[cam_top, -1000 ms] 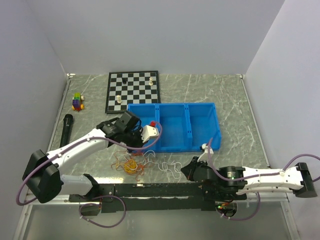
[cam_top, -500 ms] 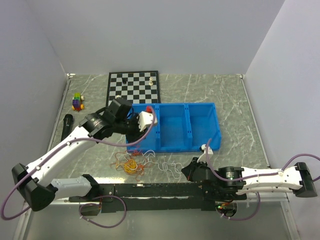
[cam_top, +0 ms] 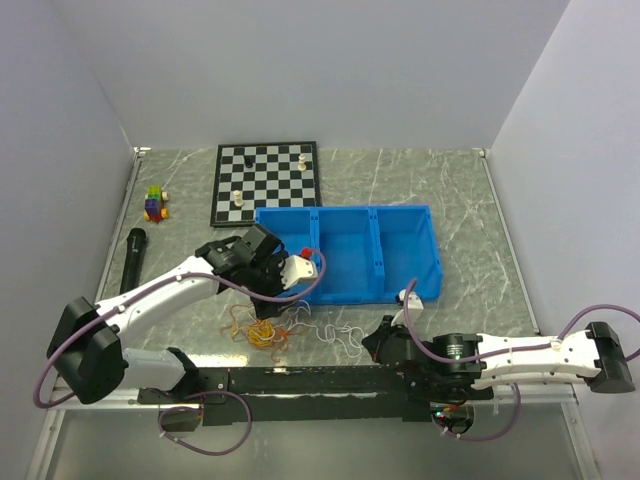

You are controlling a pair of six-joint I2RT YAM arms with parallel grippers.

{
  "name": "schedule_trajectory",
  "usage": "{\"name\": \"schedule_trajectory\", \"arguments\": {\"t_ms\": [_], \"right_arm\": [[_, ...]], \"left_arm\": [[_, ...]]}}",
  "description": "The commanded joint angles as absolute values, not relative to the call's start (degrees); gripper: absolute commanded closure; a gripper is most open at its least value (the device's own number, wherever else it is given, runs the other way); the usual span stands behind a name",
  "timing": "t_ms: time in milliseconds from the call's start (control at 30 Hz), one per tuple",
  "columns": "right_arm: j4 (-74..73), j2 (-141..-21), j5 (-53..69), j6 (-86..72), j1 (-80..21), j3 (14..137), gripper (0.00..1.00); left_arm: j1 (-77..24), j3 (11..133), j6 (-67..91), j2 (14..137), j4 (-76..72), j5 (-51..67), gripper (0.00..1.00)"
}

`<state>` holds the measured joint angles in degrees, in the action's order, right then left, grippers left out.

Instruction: Untangle the cables

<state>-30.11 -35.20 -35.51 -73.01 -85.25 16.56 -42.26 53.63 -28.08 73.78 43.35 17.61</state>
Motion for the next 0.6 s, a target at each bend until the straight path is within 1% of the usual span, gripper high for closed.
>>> {"name": "schedule_trajectory", "arguments": {"t_ms": [0, 167, 267, 367, 433, 467, 500, 567], "right_arm": [[-27.9, -36.2, -36.3, -73.3, -85.9, 17.6, 1.0], [-28.4, -36.7, -36.6, -73.6, -85.8, 17.9, 1.0], [-28.7, -36.0, -36.7, -73.9, -85.8, 17.7, 1.0], [-28.7, -35.2, -36.7, -74.0, -85.8, 17.3, 1.0], [-28.6, -35.2, -36.6, -74.1, -85.8, 17.1, 1.0], [-28.6, -35.2, -36.5, -74.2, -85.8, 17.1, 1.0], [-28.6, -35.2, -36.5, -74.2, -85.8, 17.0, 1.0], [-28.1, -35.4, -36.5, -74.1, -85.8, 17.0, 1.0]], "left_arm": [[-43.9, 51.7, -29.1, 75.1, 36.0, 12.9, 0.17], [-44.0, 50.0, -29.9, 76.9, 35.6, 14.1, 0.2], [-44.0, 49.1, -30.1, 77.2, 34.8, 13.5, 0.26], [-44.1, 49.4, -29.8, 76.1, 33.3, 12.2, 0.39], [-44.0, 50.1, -29.4, 75.2, 33.2, 12.2, 0.5], [-44.0, 50.4, -29.3, 74.7, 33.2, 12.0, 0.57], [-44.1, 50.4, -29.2, 74.2, 33.0, 11.6, 0.67], [-44.1, 50.2, -29.3, 73.7, 32.4, 10.6, 0.81]]}}
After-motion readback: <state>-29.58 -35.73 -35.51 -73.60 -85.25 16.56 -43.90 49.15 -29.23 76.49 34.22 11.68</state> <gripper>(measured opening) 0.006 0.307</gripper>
